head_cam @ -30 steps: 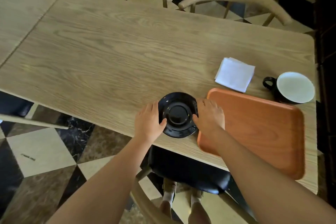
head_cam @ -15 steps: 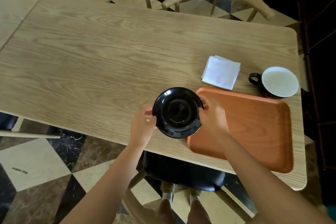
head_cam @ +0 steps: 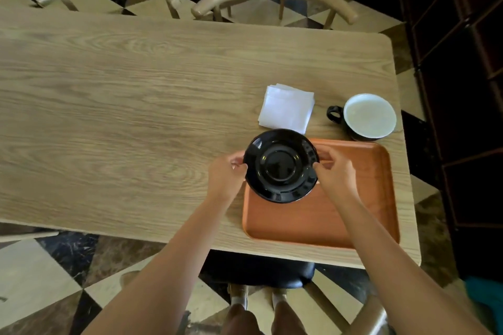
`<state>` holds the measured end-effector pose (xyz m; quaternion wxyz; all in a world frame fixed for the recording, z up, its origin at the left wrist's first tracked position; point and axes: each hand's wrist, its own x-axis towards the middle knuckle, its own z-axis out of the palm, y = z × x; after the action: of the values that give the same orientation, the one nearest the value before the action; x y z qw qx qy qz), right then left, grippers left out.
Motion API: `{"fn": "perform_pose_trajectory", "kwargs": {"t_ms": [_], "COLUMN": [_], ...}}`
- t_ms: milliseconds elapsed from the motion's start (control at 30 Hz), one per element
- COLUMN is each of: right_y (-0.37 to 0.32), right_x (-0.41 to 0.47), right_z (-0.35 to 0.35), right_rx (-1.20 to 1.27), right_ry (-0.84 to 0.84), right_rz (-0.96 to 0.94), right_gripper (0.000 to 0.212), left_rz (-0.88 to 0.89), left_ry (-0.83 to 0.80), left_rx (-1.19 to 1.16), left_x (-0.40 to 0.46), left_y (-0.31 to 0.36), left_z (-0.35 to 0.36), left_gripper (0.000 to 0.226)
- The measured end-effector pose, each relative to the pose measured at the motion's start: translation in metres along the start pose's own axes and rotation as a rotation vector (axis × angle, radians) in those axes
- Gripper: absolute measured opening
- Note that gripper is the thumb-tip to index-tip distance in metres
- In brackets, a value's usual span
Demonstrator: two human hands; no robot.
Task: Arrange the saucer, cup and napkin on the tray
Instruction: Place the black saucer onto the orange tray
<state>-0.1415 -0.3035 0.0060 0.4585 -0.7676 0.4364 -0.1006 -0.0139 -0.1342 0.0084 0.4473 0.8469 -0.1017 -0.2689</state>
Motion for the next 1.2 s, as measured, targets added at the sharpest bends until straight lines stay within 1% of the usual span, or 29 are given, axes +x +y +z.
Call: {"fn": "perform_pose_trajectory", "kwargs": {"t_ms": [233, 367, 533, 633, 767, 833, 900, 1000, 1067, 1133, 1200], "right_y": [0.012, 0.009, 0.006, 0.010, 0.010, 0.008, 0.007, 0.008, 0.008, 0.009, 0.012], "right_x": [0.008, 0.011, 0.013, 0.013, 0.015, 0.015, 0.014, 0.014, 0.017, 0.021, 0.026], "right_z": [0.003, 0.003, 0.002, 0.000, -0.008, -0.017, -0.031, -0.059, -0.080, -0.098, -0.111], "right_rx": [-0.021, -0.014, -0.011, -0.018, -0.025, -0.010, -0.024, -0.041, -0.083, -0.169, -0.284], "right_ry": [-0.039, -0.044, -0.081, -0.103, -0.187, -0.257, -0.298, -0.319, -0.285, -0.164, -0.005], "right_rz": [0.055, 0.058, 0.053, 0.049, 0.064, 0.088, 0.094, 0.054, -0.009, -0.119, -0.263], "right_gripper": [0.031, 0.031, 0.032, 0.029, 0.023, 0.025, 0.026, 0.027, 0.025, 0.025, 0.028], "left_rz": [0.045, 0.045, -0.028, -0.038, -0.077, -0.100, -0.085, 0.021, 0.151, 0.324, 0.517], "left_ry": [0.024, 0.022, 0.010, -0.001, -0.056, -0.113, -0.140, -0.121, -0.135, -0.143, -0.117], "left_rx": [0.164, 0.160, 0.109, 0.139, 0.188, 0.232, 0.308, 0.372, 0.391, 0.440, 0.532], "left_x": [0.000, 0.003, 0.007, 0.007, 0.009, 0.011, 0.011, 0.009, 0.009, 0.011, 0.015], "left_y": [0.002, 0.005, 0.000, -0.001, 0.006, 0.009, 0.013, 0.026, 0.042, 0.060, 0.076], "left_z": [0.008, 0.008, 0.006, 0.005, 0.000, -0.005, -0.012, -0.016, -0.010, 0.006, 0.028], "left_gripper": [0.036, 0.034, 0.034, 0.032, 0.032, 0.036, 0.037, 0.033, 0.031, 0.031, 0.037]}}
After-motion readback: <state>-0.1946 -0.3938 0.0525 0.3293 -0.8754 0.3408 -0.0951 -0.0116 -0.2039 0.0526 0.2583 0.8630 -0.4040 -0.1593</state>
